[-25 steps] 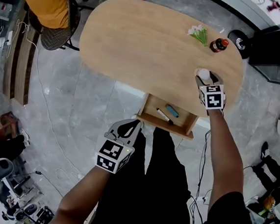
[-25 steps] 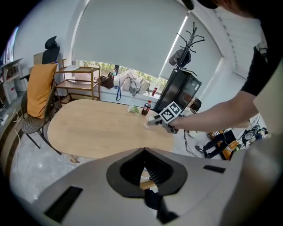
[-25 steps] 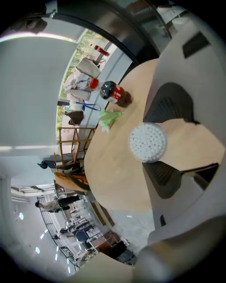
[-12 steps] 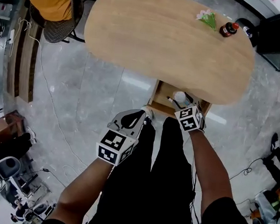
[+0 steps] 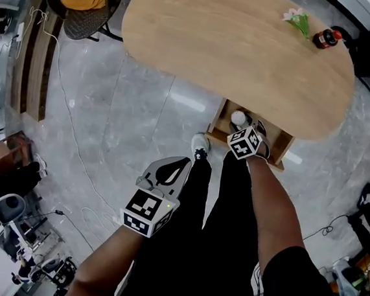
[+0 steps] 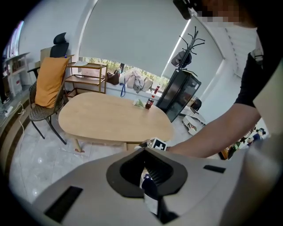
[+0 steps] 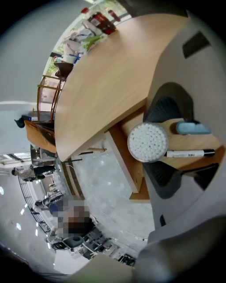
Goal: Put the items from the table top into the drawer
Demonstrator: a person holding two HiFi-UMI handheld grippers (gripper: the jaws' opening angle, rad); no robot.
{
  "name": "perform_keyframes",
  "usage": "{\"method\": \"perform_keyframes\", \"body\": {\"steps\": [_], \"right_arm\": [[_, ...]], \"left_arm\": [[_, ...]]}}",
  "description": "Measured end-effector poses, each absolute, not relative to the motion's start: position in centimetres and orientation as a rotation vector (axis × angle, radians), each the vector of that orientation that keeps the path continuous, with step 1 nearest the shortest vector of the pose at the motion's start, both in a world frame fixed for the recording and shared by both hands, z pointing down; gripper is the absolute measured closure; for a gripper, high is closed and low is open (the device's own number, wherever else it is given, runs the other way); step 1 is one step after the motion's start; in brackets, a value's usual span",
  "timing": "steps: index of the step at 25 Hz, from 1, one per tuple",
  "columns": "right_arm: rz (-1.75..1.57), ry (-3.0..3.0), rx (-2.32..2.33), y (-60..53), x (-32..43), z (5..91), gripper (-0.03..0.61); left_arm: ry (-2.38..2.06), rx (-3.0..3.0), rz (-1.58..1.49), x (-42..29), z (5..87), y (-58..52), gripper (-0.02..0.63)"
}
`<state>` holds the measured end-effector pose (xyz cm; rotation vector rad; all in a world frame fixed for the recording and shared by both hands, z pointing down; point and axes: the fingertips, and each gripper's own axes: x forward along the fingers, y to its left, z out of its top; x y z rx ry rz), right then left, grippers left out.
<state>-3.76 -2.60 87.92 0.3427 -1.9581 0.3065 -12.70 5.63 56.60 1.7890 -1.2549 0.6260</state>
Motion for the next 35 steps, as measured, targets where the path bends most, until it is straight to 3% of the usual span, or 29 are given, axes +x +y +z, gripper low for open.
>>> {"method": "perform_keyframes", "body": {"steps": [10,18,27,35], "right_arm": [[0.212,-1.876,0.265,-1.5,-5.5,91.0,0.319],[0.313,-1.83,0.329,-0.2,-3.5,86.6,0.318],[0.368,-1.847,0.378,2.2,0.7,75.7,0.318],[0.523,-2.164,0.687,2.6,-0.3,55.4,0.341]], "left_arm": [[-1.298,1.748,0.619,-15.6,57.2,7.8,0.612],[-1.308,1.787,0.565,-16.3,54.9,6.8,0.612],[-1.274,2.036,0.507,-14.6,46.9,2.3,0.612],[-1.217,2.158,0.476,-14.6,40.9,3.7,0.612]]}}
